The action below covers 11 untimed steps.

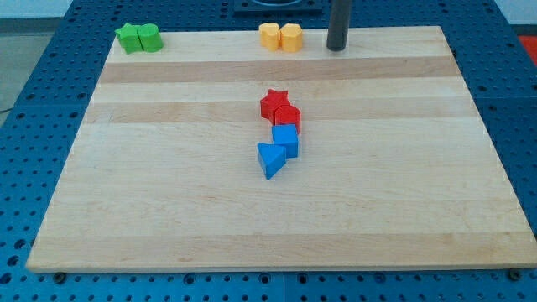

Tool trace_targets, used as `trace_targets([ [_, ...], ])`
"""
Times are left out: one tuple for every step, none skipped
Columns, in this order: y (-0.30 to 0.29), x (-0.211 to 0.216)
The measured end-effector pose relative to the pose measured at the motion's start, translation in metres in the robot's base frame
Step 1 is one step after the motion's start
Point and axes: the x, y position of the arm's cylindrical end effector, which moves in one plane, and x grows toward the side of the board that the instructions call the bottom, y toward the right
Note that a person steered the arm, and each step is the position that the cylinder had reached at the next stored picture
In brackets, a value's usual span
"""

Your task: Move the yellow hexagon away from the yellow heart

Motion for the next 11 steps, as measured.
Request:
trace_targets([
  [-0.031,-0.03],
  [-0.1,-0.024],
  [-0.15,0.015],
  [-0.156,0.035],
  [-0.137,0.009],
  [-0.105,-0.009],
  [-0.089,0.023],
  [-0.089,0.063],
  [-0.094,0.046],
  [-0.077,0.022],
  [-0.043,0.033],
])
